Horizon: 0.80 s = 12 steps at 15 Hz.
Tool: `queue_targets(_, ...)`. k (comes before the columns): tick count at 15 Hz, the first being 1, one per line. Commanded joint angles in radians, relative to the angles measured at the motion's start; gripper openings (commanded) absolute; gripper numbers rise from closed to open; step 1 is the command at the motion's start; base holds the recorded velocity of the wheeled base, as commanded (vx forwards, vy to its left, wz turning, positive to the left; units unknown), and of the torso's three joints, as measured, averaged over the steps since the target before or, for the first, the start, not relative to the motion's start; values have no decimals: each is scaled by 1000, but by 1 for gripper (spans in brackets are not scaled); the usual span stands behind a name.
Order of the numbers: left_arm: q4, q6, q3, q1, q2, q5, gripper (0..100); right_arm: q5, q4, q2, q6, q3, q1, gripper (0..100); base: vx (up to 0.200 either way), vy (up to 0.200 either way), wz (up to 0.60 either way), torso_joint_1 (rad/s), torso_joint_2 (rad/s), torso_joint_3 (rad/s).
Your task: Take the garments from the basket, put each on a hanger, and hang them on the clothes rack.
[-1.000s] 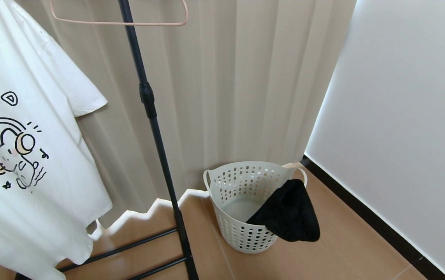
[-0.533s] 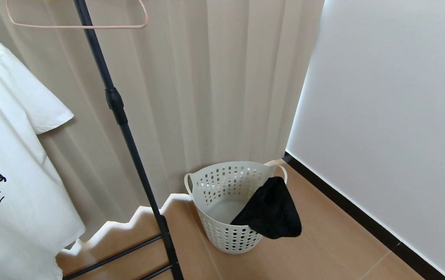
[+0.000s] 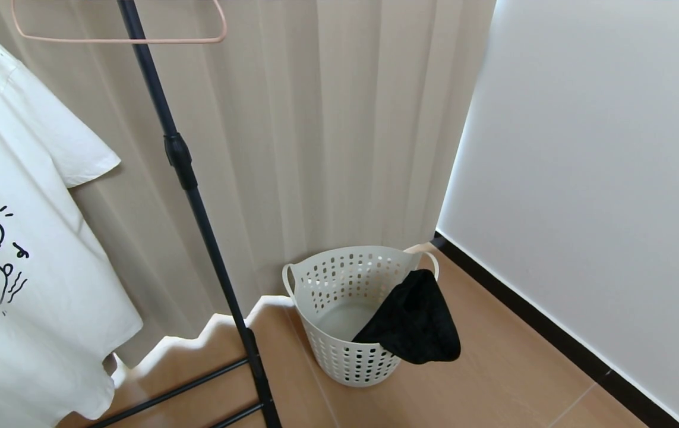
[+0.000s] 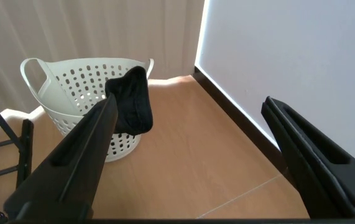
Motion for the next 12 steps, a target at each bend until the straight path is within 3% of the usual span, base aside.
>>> queue_targets(1, -1, -1, 0, 0, 1, 1, 100, 1, 0, 0, -1, 0, 1, 100, 0, 0, 0, 0, 0, 0)
queue_targets(5, -1, -1, 0, 0, 1, 1, 100, 1, 0, 0, -4, 0, 1, 100, 0, 0, 0, 0, -63, -76)
queue_targets(7, -1, -1, 0, 0, 1, 0, 100, -1, 0, 0, -4, 0, 1, 100, 0, 0, 0, -10, -161, -337)
queue_targets(12, -1, -1, 0, 0, 1, 0, 100, -1, 0, 0, -4, 0, 1, 100, 0, 0, 0, 41, -486, -378)
